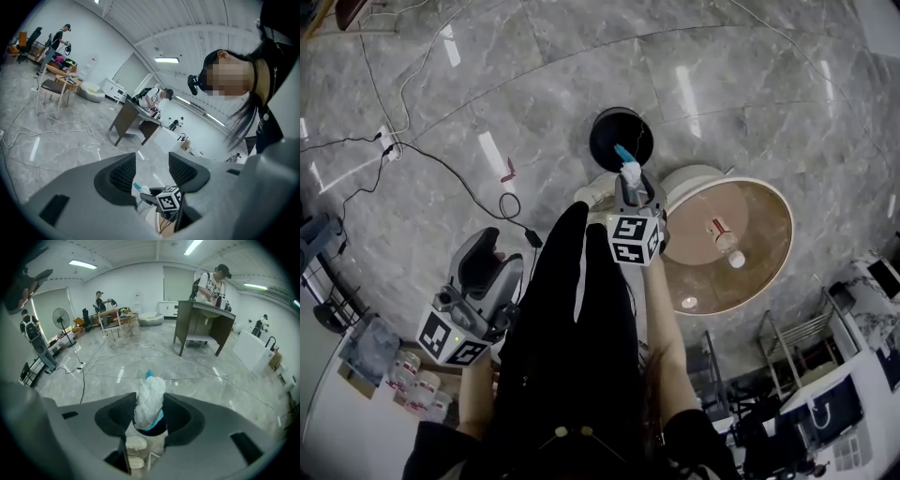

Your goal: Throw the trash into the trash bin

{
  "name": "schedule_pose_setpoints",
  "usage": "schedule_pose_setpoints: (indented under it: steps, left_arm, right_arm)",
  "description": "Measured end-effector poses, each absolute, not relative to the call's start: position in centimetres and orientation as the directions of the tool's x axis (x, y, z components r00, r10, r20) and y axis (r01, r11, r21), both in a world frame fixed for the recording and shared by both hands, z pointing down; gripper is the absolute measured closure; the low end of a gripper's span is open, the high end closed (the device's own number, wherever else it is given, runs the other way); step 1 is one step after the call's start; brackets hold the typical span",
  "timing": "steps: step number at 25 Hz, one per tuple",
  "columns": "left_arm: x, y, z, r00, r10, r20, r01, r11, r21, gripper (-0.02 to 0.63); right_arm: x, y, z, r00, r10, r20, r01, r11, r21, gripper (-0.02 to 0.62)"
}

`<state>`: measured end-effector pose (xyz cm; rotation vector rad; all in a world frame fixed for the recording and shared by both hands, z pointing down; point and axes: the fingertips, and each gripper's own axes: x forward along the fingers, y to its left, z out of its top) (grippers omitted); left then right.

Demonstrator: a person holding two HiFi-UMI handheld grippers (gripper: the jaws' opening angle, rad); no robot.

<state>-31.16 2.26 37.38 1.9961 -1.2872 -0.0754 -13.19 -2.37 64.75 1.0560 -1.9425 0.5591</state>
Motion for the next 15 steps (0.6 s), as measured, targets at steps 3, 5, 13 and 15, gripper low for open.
schedule_pose_setpoints:
  steps: [3,5,13,15]
  left_arm:
    - [-31.21,2.34,37.41,0.494,-0.803,0.334,-0.761,-0.214,0.613,0.385]
    - [-31.24,2.18,37.37,0.495,-0.803,0.332,-0.760,-0.214,0.614,0.385]
    - [-30.44,1.74,37.45,0.509,-0.793,0.334,-0.756,-0.227,0.614,0.385]
    - [-30.29,1.64,37.43,0.513,-0.791,0.333,-0.755,-0.231,0.614,0.385]
  right_arm:
    - [-13.68,-2.49,64.49,-0.307,-0.466,0.830,-0.835,0.551,0.000,0.396]
    - [-14.00,-2.60,64.25,-0.314,-0.466,0.827,-0.835,0.551,-0.007,0.379]
    - [-13.49,-2.75,64.06,-0.314,-0.472,0.824,-0.845,0.535,-0.015,0.377]
    - [-13.25,-2.69,63.92,-0.311,-0.477,0.822,-0.849,0.529,-0.015,0.377]
